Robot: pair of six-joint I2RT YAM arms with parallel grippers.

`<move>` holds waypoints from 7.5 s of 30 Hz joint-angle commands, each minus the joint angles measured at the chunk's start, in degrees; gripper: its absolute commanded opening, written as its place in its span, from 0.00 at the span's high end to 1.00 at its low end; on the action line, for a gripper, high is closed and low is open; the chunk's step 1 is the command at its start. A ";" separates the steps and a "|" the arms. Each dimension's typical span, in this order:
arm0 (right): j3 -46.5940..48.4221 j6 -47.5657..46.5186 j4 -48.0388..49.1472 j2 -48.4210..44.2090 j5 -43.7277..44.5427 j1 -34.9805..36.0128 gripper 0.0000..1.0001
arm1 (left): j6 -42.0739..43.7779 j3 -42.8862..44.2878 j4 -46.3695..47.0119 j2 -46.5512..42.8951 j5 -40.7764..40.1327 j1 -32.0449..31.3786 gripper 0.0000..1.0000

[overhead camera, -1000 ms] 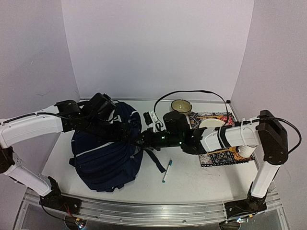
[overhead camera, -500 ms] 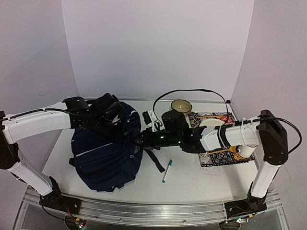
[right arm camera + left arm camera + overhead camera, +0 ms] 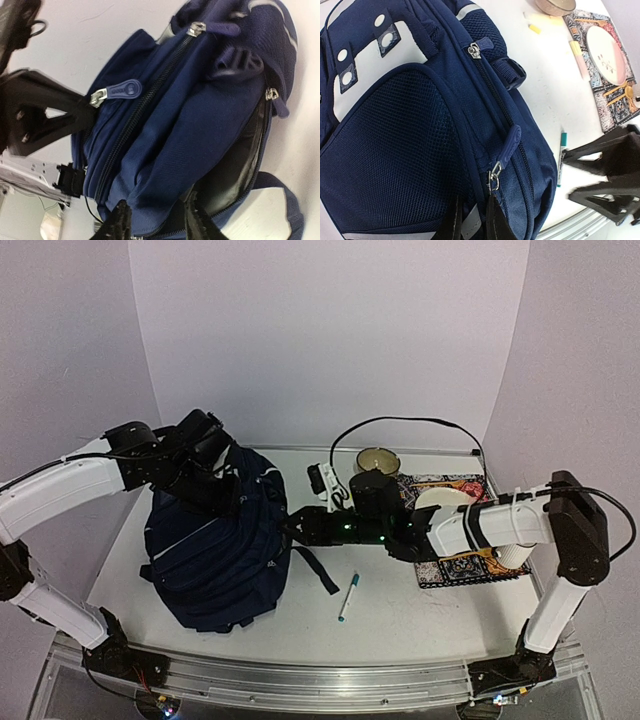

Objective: Pack the student bag
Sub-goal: Pass from the right arm to the left, then pick up the largest pocket of the bag from the student bag, then zip the student bag into the largest pocket of the bag, then hold the largest pocket of the student bag, then zip the student bag into the largest pocket of the bag, then put down the student bag at the center of the board, then rotate the student bag at the center of the board.

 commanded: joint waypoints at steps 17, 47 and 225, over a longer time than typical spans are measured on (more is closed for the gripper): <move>-7.16 -30.05 12.24 4.86 -9.20 3.41 0.53 | 1.00 7.59 2.05 -1.15 2.54 0.49 1.00; -5.24 -38.03 11.84 5.78 -1.58 4.00 1.00 | 2.85 6.32 2.02 -2.99 3.98 0.82 1.00; 18.38 -68.22 -35.64 7.96 -19.06 -7.44 0.51 | -0.25 -23.39 11.31 -14.30 -4.06 -7.59 0.11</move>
